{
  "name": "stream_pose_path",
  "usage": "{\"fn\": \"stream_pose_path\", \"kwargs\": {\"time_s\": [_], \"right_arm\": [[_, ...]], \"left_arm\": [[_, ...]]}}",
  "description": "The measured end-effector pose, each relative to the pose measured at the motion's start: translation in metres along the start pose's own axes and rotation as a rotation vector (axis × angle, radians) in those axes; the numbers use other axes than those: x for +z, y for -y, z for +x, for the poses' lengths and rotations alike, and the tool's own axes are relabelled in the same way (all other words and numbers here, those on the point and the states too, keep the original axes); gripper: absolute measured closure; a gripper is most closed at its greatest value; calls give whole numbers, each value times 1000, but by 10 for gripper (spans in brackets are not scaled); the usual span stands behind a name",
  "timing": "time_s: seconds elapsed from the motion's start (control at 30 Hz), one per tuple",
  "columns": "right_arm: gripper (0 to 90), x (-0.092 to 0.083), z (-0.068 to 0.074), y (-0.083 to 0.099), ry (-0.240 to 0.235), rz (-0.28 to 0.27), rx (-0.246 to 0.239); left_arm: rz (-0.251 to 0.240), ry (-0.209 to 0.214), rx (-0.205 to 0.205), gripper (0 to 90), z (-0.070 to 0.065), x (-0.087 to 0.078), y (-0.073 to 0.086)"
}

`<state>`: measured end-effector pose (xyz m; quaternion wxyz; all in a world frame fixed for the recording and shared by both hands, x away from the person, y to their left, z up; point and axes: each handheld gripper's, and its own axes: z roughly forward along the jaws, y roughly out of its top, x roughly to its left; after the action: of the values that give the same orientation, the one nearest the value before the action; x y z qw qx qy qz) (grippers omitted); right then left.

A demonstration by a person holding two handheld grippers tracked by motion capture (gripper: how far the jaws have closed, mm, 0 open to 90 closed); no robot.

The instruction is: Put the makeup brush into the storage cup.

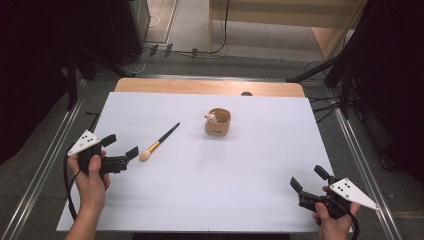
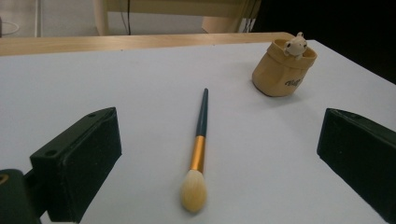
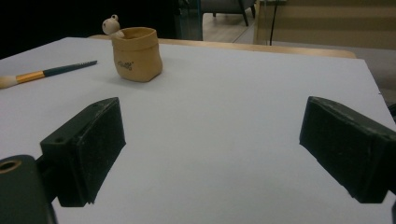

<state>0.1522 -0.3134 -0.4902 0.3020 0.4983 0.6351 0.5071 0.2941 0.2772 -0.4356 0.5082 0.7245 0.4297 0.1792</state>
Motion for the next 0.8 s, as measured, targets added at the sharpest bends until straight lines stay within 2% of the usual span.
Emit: {"fn": "stream_pose_path", "kwargs": {"time_s": [0.2, 0.4, 0.57, 0.63, 0.67, 0.7, 0.73, 0.77, 0.8], "right_arm": [[108, 1, 2, 1, -5, 8, -9], [118, 3, 3, 2, -11, 18, -13], [122, 4, 4, 3, -11, 25, -15], [123, 4, 4, 3, -13, 28, -16], [124, 4, 5, 3, -15, 28, -15], [125, 4, 5, 3, -15, 30, -16], [125, 5, 5, 3, -15, 31, -18], [125, 5, 5, 4, -16, 32, -15], [126, 5, 5, 4, -18, 33, -13]], "left_arm": [[46, 17, 15, 0, 1, 14, -11], [70, 20, 24, 0, 2, 22, -18], [114, 36, 33, 0, 2, 31, -24], [135, 43, 35, 0, 2, 34, -26], [163, 55, 46, 0, 1, 39, -29], [163, 55, 46, 0, 1, 39, -29], [205, 57, 58, 0, 0, 43, -31], [205, 57, 58, 0, 0, 43, -31], [225, 56, 64, 0, 0, 46, -32]]}}
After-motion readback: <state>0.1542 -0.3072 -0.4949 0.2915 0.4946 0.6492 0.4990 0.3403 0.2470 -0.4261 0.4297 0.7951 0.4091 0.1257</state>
